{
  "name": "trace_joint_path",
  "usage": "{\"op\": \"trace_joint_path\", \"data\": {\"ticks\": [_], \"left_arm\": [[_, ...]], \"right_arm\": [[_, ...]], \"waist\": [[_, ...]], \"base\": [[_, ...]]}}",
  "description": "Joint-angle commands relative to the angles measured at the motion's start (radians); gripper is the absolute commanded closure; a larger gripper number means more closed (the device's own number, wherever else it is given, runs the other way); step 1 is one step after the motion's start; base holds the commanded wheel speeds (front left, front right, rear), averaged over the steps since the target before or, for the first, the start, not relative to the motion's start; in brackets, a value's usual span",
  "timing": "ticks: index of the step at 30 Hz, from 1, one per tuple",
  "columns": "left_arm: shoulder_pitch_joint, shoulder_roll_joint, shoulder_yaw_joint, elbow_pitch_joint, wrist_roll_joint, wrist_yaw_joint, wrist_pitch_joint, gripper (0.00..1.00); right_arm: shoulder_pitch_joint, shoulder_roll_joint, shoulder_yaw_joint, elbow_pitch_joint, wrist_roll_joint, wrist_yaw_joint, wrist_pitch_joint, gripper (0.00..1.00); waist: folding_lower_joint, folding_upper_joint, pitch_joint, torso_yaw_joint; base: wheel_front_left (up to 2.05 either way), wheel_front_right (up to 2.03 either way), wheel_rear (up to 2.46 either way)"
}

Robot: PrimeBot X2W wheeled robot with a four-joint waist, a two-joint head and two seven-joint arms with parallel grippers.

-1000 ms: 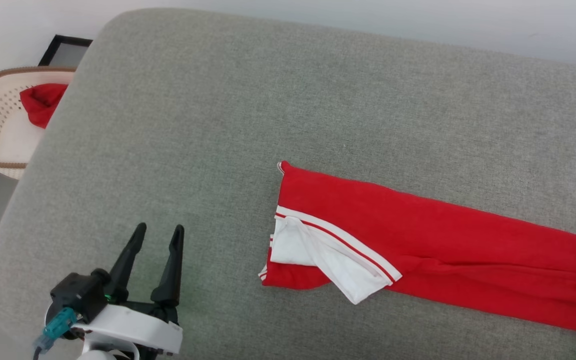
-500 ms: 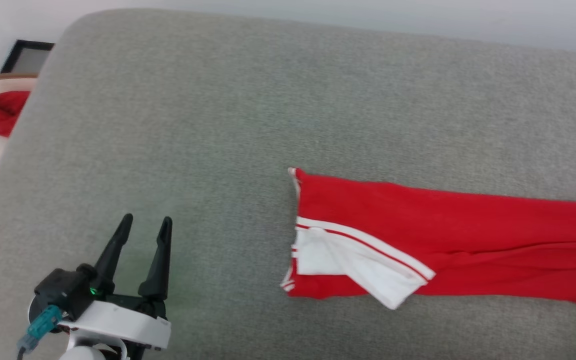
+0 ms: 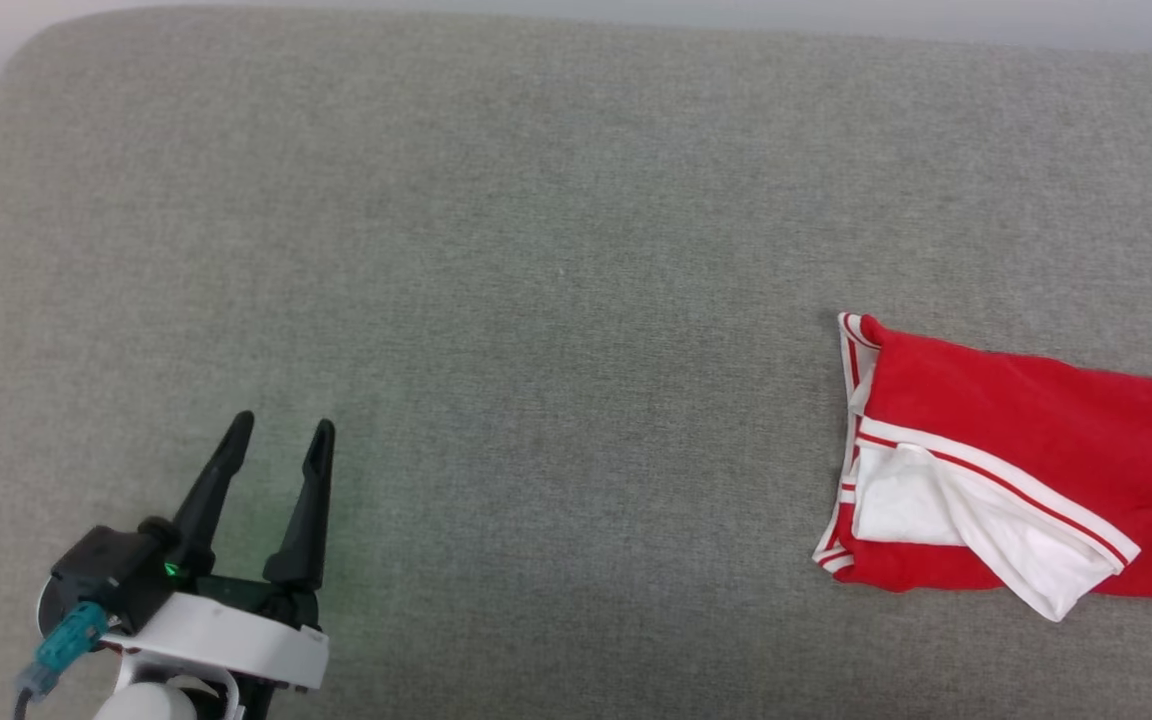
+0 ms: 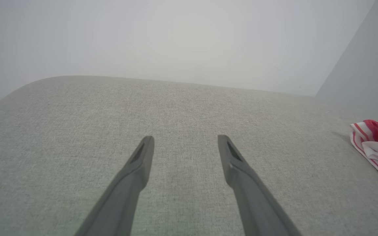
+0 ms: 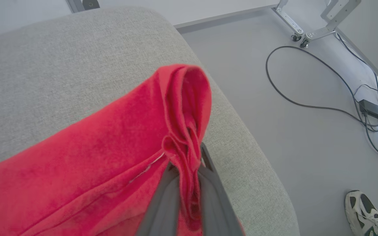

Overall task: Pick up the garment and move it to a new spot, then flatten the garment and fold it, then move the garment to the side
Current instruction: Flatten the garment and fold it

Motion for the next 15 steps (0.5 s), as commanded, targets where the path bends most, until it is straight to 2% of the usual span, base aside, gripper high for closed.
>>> {"op": "trace_joint_path", "data": {"ticks": [1,5,9,15], "left_arm": [[-0.004,0.004,0.003,0.002,-0.004,-0.002,0.000,0.00],[0.006,-0.003,0.003,0.010,-0.002,-0.002,0.000,0.00],[0.018,-0.010,0.002,0.017,-0.004,-0.002,0.000,0.00],[0.018,-0.020,-0.008,0.033,0.000,-0.002,0.000,0.00]], "right_arm": [[-0.012,0.004,0.008,0.008,0.002,-0.001,-0.012,1.00],[-0.013,0.024,0.089,0.007,0.031,-0.001,-0.013,1.00],[-0.001,0.029,0.228,-0.039,0.073,-0.001,0.036,1.00],[0.007,0.054,0.453,-0.199,0.156,-0.001,0.133,1.00]], "waist": [[0.0000,-0.0001,-0.002,-0.009],[0.0000,-0.0001,-0.017,-0.025],[0.0000,-0.0001,-0.037,-0.044],[0.0000,-0.0001,-0.063,-0.053]], "base": [[0.00,0.00,0.00],[0.00,0.00,0.00],[0.00,0.00,0.00],[0.00,0.00,0.00]]}}
